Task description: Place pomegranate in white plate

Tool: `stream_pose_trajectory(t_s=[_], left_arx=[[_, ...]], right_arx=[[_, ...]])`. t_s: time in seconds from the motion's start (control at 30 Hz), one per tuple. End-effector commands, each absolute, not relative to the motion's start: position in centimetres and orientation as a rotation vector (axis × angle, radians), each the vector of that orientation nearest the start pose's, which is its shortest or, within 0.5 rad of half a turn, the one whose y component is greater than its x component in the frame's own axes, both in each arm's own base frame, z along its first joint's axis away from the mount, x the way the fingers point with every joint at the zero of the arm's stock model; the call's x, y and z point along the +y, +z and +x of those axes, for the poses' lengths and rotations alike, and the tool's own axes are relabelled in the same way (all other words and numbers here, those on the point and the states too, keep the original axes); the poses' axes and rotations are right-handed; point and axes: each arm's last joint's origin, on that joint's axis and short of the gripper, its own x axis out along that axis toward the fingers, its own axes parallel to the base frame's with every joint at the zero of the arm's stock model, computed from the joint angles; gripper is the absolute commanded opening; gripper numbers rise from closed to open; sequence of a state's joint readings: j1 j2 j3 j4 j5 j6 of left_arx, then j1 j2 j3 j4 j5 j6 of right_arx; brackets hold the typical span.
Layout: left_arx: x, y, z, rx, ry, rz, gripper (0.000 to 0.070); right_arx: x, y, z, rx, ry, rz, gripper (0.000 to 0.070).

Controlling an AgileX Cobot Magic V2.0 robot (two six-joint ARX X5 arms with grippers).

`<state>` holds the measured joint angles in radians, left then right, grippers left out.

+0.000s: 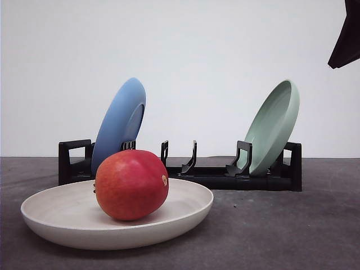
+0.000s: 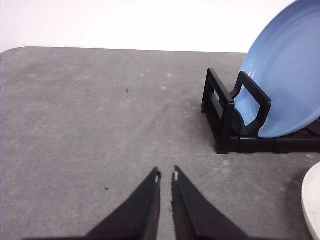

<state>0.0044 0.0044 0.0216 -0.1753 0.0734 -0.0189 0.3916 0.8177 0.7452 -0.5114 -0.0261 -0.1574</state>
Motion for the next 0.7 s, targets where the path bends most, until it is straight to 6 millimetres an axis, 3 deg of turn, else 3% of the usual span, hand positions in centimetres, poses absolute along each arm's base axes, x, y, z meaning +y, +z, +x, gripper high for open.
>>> stream_pose_trajectory(t_s=[0.0,0.4,0.5,0.67], left_arx=[[-0.2,15.2,9.6,0.151,-0.064,-0.021,0.0022],[-0.2,15.2,9.6,0.151,-0.064,-0.021,0.0023],[-0.2,15.2,9.6,0.151,-0.064,-0.021,0.0023],[-0.2,15.2,9.6,0.151,-0.064,-0.021,0.0022]], right_arx=[[6.6,28.7,15.7,0.534,0.454,-0.257,0.0049],[6.5,28.8,15.5,0.528,0.451,-0.256,0.0049],[5.9,29.1,15.2,0.5,0.439,-0.265,0.0049],[4.2,28.8,14.2,0.437,0.364,-0.128,0.0049]])
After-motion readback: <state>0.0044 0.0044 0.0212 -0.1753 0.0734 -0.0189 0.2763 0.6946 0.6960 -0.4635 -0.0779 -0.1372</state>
